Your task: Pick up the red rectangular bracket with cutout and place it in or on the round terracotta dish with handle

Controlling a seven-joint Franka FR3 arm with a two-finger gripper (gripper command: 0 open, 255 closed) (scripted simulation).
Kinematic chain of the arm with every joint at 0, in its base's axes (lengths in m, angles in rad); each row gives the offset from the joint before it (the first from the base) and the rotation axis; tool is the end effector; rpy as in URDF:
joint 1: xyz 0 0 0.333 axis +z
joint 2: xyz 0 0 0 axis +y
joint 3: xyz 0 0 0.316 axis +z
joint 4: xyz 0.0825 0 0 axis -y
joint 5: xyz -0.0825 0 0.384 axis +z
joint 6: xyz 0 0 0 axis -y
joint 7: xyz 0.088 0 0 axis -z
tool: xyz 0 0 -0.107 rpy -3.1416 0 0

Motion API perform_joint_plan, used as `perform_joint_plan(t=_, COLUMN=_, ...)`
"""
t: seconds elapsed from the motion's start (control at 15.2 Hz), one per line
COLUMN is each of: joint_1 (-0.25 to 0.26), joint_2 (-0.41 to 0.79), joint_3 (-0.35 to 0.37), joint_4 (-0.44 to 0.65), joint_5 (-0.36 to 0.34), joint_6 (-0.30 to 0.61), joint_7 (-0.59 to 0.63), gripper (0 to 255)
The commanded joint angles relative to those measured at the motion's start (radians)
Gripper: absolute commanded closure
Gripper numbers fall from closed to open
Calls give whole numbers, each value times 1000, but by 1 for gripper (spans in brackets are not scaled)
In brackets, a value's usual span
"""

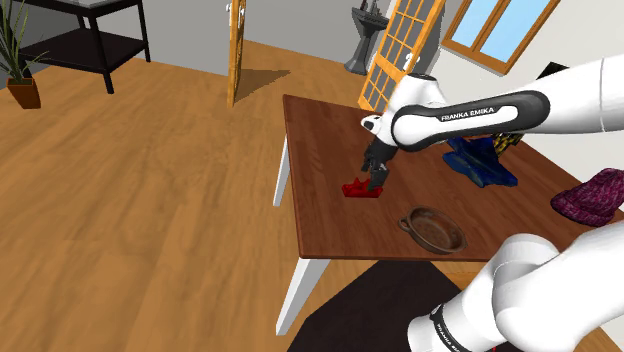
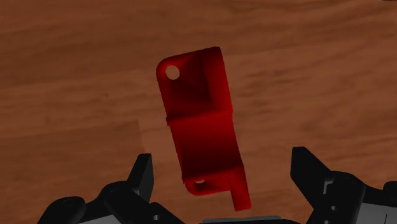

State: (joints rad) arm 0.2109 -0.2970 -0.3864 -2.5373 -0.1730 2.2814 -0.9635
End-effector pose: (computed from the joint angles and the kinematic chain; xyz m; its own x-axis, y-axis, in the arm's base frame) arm 0.4253 -0.0773 0.3730 0.6110 0.7916 -0.0048 0.7913 -0.6105 0.0339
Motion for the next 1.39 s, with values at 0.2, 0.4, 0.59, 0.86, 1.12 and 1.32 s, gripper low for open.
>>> perform_joint_plan(t=0.2, joint_1=17, joint_2=75, joint_3=-27, joint_4=-8, joint_5=23, joint_6=88, joint_7=-77, gripper=0)
perform_joint_plan(t=0.4, joint_1=21, joint_2=110, joint_3=-34, joint_4=-22, joint_5=35, joint_6=135, joint_7=-87, gripper=0)
perform_joint_plan(t=0.59, joint_1=23, joint_2=129, joint_3=-37, joint_4=-29, joint_5=42, joint_6=160, joint_7=-92, gripper=0)
perform_joint_plan(t=0.86, joint_1=23, joint_2=129, joint_3=-37, joint_4=-29, joint_5=42, joint_6=160, joint_7=-92, gripper=0)
perform_joint_plan(t=1.12, joint_1=23, joint_2=129, joint_3=-37, joint_4=-29, joint_5=42, joint_6=160, joint_7=-92, gripper=255)
perform_joint_plan(t=1.32, joint_1=23, joint_2=129, joint_3=-37, joint_4=-29, joint_5=42, joint_6=160, joint_7=-92, gripper=255)
